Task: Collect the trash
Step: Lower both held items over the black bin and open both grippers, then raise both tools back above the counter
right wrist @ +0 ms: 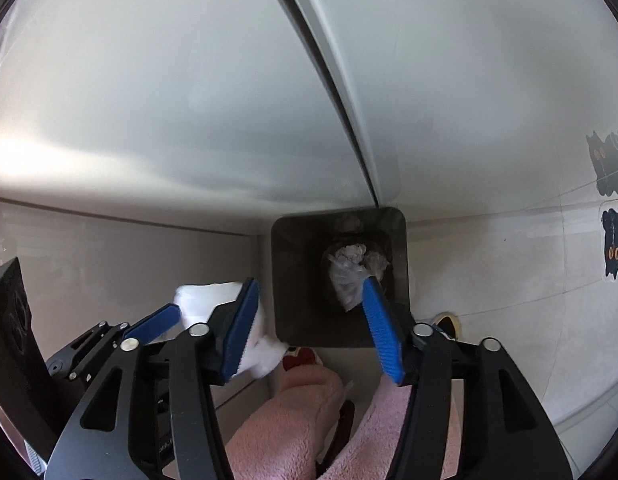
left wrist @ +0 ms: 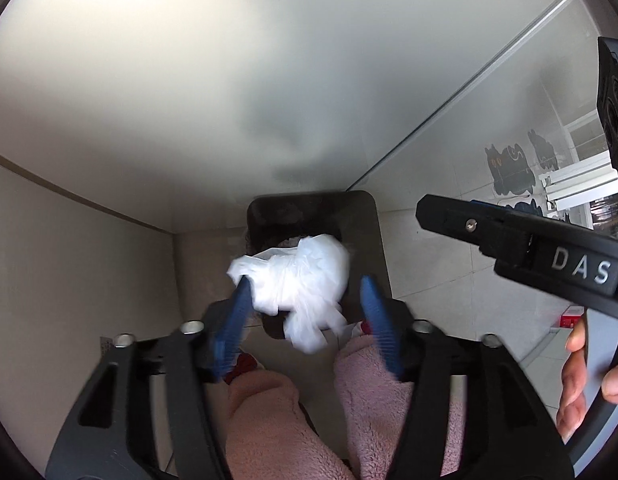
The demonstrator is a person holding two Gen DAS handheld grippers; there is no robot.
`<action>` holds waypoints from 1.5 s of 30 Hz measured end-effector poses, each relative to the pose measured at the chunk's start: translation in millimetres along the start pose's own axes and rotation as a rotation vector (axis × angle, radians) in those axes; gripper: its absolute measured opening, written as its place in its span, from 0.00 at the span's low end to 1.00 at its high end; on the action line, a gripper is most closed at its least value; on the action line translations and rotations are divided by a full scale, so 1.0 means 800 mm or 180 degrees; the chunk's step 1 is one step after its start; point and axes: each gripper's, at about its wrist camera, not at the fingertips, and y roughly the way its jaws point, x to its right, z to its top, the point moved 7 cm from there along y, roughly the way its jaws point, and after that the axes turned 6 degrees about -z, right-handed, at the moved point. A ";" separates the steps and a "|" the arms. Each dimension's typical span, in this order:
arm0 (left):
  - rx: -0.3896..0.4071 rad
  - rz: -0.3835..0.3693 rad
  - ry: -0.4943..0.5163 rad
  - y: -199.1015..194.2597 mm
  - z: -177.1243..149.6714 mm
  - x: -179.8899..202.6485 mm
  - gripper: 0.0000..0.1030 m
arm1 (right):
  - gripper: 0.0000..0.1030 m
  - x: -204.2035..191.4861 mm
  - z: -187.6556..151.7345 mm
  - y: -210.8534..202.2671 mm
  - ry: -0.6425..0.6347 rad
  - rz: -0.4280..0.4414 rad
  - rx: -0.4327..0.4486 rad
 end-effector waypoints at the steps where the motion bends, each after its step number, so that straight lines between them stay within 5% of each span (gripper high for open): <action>1: 0.0017 0.0002 0.0002 -0.004 0.000 0.001 0.68 | 0.61 -0.001 0.001 -0.004 -0.0010 -0.0008 0.0013; 8: 0.0200 -0.0026 0.0066 -0.055 0.008 0.014 0.92 | 0.82 -0.005 0.005 -0.044 -0.0052 -0.0051 0.0109; 13: 0.0339 -0.0069 0.0134 -0.111 0.010 0.017 0.92 | 0.97 -0.006 0.001 -0.106 -0.0116 -0.0105 0.0299; 29: 0.0964 -0.0027 0.0073 -0.316 0.057 0.027 0.92 | 0.97 -0.030 0.029 -0.316 -0.0457 -0.0035 0.1130; 34: 0.1166 -0.0002 0.0069 -0.363 0.093 0.027 0.90 | 0.97 -0.046 0.059 -0.344 -0.0667 -0.0073 0.1363; 45: 0.1341 0.0109 -0.0029 -0.397 0.180 -0.009 0.68 | 0.86 -0.073 0.133 -0.343 -0.1014 -0.0066 0.1458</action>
